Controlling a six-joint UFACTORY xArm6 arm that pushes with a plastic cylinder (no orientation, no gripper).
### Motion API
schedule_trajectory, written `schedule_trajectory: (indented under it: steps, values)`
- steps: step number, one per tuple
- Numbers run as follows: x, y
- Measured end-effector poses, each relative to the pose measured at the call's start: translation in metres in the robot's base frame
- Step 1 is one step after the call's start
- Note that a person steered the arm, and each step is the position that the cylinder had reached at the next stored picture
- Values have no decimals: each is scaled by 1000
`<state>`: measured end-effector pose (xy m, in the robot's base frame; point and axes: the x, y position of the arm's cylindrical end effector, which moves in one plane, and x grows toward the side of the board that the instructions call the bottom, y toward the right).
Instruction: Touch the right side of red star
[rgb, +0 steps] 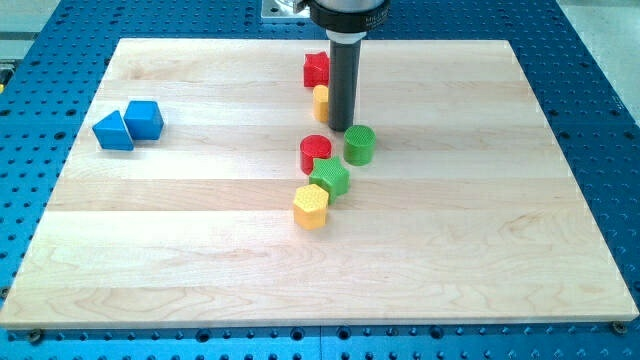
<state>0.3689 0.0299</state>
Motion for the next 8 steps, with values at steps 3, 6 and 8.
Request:
schedule_trajectory:
  steps: [3, 6, 8]
  values:
    - [-71, 83]
    - [-116, 10]
    - [-116, 21]
